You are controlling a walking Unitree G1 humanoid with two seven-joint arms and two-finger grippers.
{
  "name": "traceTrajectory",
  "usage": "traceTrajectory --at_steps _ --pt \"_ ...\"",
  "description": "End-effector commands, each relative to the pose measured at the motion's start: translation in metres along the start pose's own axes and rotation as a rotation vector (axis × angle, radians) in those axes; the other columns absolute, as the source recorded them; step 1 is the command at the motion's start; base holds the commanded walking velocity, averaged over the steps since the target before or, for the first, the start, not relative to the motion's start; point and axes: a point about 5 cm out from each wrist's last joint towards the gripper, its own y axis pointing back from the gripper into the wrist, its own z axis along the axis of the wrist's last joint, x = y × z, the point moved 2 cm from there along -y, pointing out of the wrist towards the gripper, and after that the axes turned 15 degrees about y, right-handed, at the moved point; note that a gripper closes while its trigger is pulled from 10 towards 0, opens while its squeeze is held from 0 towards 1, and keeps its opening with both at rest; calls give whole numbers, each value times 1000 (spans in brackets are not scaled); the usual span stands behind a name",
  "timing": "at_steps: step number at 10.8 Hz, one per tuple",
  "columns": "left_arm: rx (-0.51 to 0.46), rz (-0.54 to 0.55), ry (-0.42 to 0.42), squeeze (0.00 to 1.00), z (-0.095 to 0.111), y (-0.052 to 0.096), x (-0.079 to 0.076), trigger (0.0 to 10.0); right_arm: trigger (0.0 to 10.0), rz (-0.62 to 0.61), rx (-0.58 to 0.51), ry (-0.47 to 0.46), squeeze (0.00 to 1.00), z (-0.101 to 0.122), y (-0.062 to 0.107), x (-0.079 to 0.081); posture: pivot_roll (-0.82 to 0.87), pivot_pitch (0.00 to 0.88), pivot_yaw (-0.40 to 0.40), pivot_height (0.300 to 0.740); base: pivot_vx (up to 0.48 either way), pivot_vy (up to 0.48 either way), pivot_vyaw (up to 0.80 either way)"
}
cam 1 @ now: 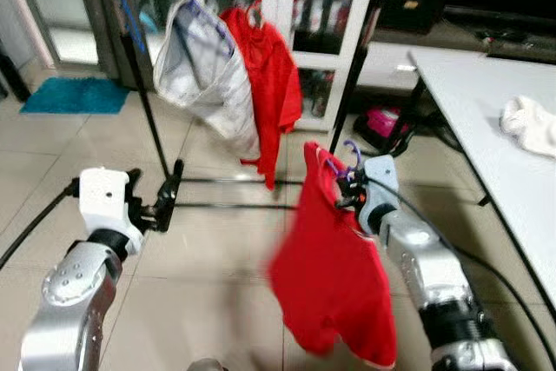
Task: Hang hanger
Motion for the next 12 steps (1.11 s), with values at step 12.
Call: traceTrajectory --at_steps 12 --pt "-32 -95 -20 0 19 -17 -34 10000 10000 22 -260 -163 0 63 -4 16 79 0 11 740 432 0 -333"
